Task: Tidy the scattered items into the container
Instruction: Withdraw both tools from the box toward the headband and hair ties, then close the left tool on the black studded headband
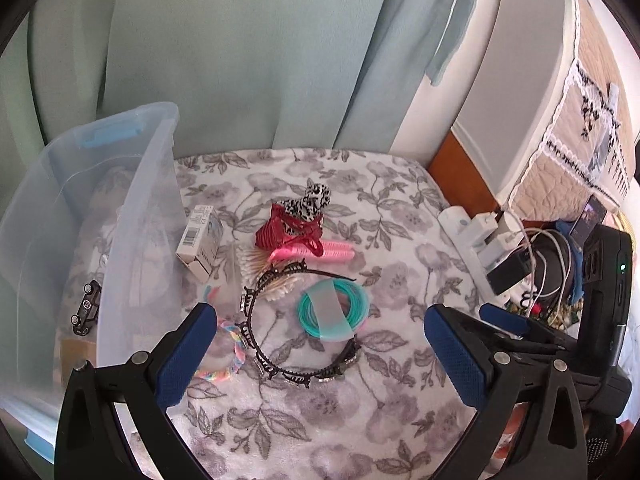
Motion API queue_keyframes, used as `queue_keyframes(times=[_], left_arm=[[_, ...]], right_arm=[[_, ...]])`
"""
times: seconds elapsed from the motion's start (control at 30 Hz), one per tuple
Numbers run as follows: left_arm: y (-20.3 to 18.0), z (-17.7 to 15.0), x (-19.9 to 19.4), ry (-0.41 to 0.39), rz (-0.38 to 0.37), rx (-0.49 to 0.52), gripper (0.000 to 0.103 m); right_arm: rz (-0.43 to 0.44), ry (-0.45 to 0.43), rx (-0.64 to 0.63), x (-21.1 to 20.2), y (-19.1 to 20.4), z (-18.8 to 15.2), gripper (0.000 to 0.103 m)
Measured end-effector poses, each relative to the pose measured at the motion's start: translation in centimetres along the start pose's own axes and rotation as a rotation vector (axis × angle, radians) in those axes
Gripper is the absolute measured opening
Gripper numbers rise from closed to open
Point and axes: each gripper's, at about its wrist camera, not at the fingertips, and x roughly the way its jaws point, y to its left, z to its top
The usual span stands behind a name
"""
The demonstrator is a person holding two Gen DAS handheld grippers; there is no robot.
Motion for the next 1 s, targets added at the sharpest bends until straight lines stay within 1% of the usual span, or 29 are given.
queue_keyframes(times=[0.1,0.2,0.23,0.27,0.33,0.43,0.53,0.63,0.77,0.8,0.9,1.0], left_arm=[[-1.0,-0.5,1.0,0.024,0.096,0.065,0.103],[-1.5,-0.7,1.5,0.027,0.147,0.080,0.103],[-1.7,-0.7,1.7,0.025,0.151,0.080,0.103],[-1.8,-0.7,1.9,0.027,0.139,0.080,0.103],[-1.9,-0.7,2.7,0.058,0.110,0.053,0.103],[-2.0,-1.2,3.9,0.091,0.089,0.011,0.103],[-1.5,-1.9,5.2,0.123,0.111,-0.024,0.101],[-0.5,-2.5,6.2,0.152,0.144,-0.060,0.089],[0.8,-3.3,7.3,0.188,0.177,-0.102,0.084],[1.1,-3.5,7.6,0.195,0.192,-0.107,0.083],[2.0,-3.9,8.3,0.215,0.214,-0.133,0.083],[2.6,-4.2,8.8,0.231,0.236,-0.148,0.079]], right_arm=[[-0.019,0.026,-0.009,0.8,-0.5,-0.3,0.103],[-0.049,0.039,-0.031,1.3,-1.0,-0.5,0.103],[-0.049,0.037,-0.033,1.3,-1.3,-0.5,0.103],[-0.050,0.030,-0.028,1.2,-1.8,-0.4,0.103],[-0.058,0.025,0.000,1.1,-2.8,-0.1,0.103],[-0.034,0.018,0.042,0.9,-4.0,0.3,0.103],[-0.025,0.015,0.059,1.0,-4.5,0.5,0.103],[-0.008,0.028,0.052,1.5,-4.4,0.4,0.102],[0.037,0.072,0.018,3.0,-3.3,0.0,0.097],[0.051,0.085,0.010,3.5,-2.9,-0.1,0.096],[0.090,0.116,-0.018,4.7,-1.7,-0.3,0.094],[0.121,0.141,-0.033,5.8,-0.7,-0.3,0.090]])
